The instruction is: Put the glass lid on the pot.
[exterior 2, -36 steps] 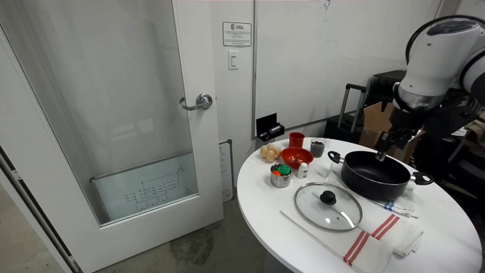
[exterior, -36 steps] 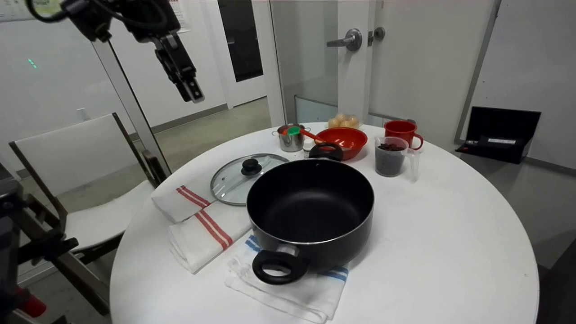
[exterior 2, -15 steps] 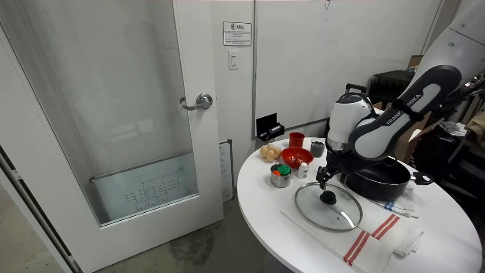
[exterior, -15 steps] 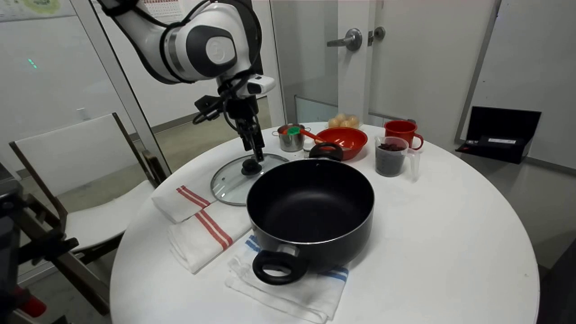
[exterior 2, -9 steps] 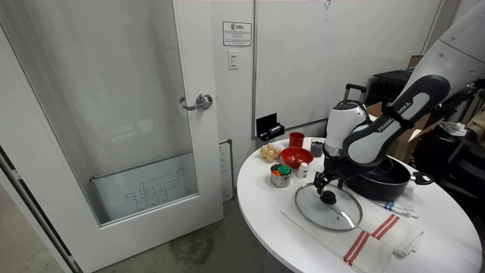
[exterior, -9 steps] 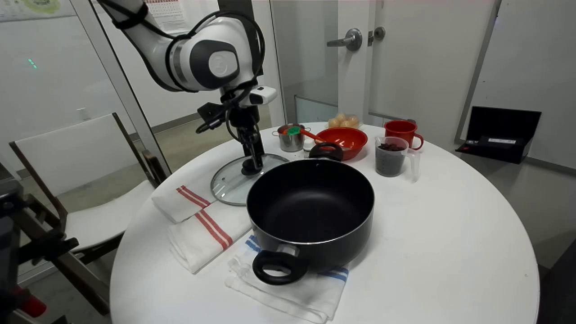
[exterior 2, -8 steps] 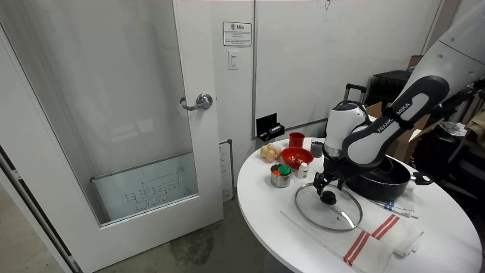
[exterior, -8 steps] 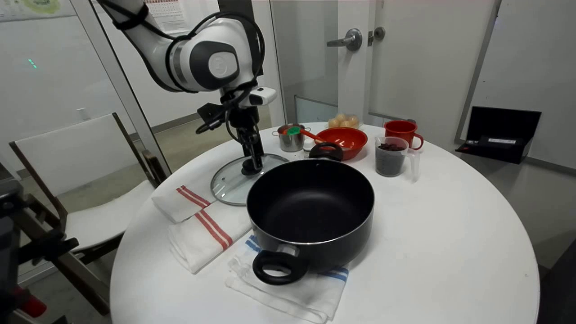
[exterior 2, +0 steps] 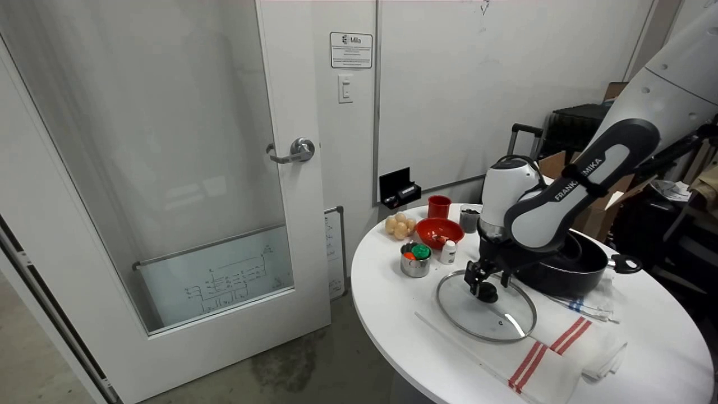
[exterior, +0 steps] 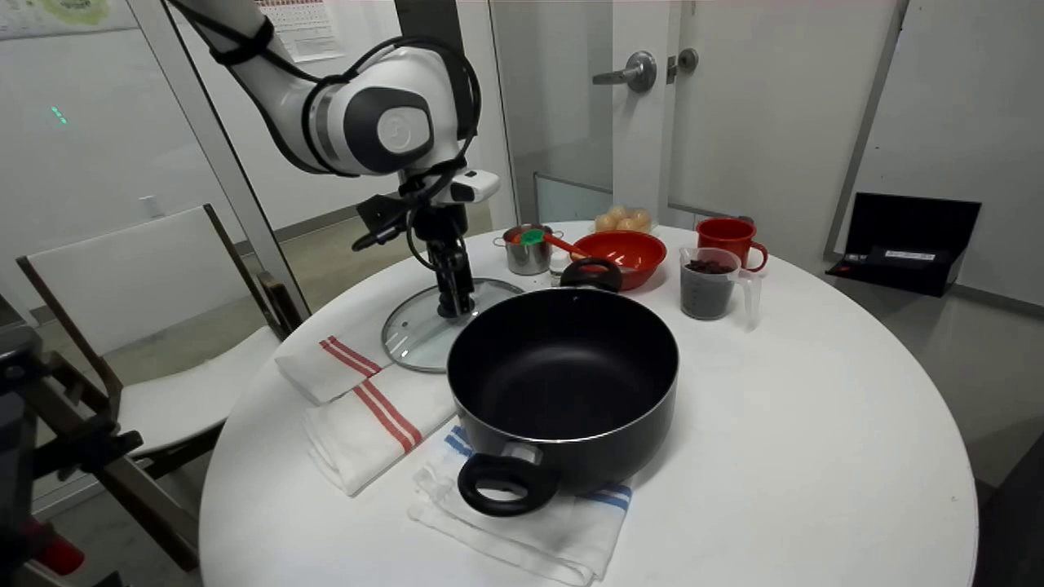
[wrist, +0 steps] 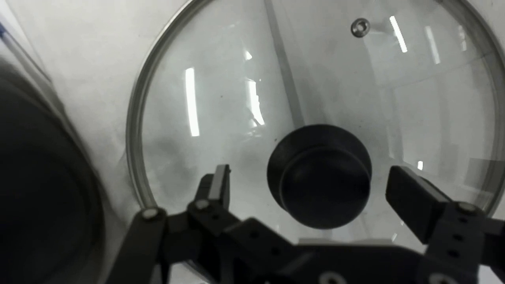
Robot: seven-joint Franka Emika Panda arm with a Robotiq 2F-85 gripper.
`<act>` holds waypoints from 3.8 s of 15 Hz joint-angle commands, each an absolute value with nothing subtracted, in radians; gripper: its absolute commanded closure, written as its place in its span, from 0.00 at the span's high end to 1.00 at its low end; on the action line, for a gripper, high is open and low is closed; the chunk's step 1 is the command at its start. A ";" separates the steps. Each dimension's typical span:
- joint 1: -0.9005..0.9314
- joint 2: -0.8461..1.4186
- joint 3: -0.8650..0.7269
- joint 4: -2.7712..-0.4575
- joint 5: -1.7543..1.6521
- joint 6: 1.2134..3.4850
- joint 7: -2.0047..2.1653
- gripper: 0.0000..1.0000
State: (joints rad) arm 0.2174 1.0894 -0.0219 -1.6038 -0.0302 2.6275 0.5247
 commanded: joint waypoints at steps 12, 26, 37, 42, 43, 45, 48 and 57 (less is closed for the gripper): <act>0.248 1.090 -0.048 -1.571 0.013 2.604 0.494 0.26; 0.249 0.786 -0.020 -1.826 0.014 2.615 0.470 0.26; 0.210 0.581 -0.147 -1.979 -0.011 2.626 0.517 0.26; 0.154 0.565 -0.207 -2.007 -0.007 2.626 0.529 0.26; 0.138 0.567 -0.213 -2.010 -0.003 2.625 0.527 0.26; 0.107 0.573 -0.224 -2.011 0.006 2.624 0.528 0.26; 0.062 0.585 -0.230 -2.005 0.023 2.622 0.531 0.26; -0.009 0.635 -0.211 -1.991 0.101 2.628 0.518 0.26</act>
State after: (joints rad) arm 0.0034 0.6324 -0.2255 -1.9946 0.0611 2.6254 0.5256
